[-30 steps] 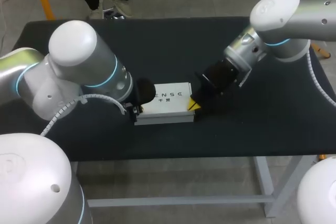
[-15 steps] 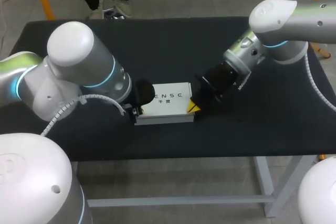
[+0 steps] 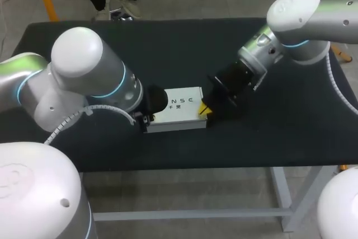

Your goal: Assemble the packaging by folding the flat box into shape, placing the metal phone stand inside, and closing the box properly

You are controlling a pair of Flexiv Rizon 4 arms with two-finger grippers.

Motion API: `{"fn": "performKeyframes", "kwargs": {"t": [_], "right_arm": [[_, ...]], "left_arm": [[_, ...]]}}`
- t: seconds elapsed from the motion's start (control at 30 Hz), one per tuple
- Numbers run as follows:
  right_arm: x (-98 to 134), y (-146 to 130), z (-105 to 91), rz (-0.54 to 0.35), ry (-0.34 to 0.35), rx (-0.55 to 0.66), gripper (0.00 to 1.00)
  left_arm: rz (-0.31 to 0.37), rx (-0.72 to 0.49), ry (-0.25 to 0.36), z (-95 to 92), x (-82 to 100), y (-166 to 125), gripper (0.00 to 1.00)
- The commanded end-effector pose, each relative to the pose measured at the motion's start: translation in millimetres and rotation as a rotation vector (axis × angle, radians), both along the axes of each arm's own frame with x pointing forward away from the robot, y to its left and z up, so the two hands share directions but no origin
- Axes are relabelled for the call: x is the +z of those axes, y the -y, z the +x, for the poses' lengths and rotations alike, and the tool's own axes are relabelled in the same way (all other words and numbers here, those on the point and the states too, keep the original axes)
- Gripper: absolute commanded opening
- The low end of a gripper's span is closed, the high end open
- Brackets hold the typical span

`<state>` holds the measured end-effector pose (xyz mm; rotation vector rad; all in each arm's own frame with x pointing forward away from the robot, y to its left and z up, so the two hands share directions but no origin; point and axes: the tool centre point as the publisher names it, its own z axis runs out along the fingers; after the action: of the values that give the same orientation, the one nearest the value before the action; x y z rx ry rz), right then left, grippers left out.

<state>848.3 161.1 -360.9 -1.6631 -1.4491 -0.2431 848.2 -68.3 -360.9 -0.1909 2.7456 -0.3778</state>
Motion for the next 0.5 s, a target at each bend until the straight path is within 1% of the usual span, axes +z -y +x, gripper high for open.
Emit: {"fn": "performKeyframes", "kwargs": {"t": [0.03,0.13,0.23,0.33,0.43,0.5], "right_arm": [[-9,-1,2.1,0.002,-0.021,0.001,0.0],[-16,0,3.7,-0.004,-0.044,-0.001,0.0],[-19,0,4.2,-0.004,-0.055,-0.003,0.0],[-16,1,3.4,0.0,-0.049,-0.003,0.0],[-5,3,3.4,0.005,-0.017,-0.005,0.0],[4,6,4.4,0.009,0.014,-0.01,0.0]], "left_arm": [[0.0,0.003,-0.024,7.7,-10.5,4,0.0],[-0.006,0.01,-0.043,9.0,-17.7,2,0.0],[-0.01,0.013,-0.048,8.4,-19.1,1,0.0],[-0.015,0.017,-0.036,4.9,-13.9,0,0.0],[-0.011,0.015,-0.003,-0.3,-1.3,1,0.0],[-0.007,0.014,0.006,-2.9,7.7,2,0.0]]}}
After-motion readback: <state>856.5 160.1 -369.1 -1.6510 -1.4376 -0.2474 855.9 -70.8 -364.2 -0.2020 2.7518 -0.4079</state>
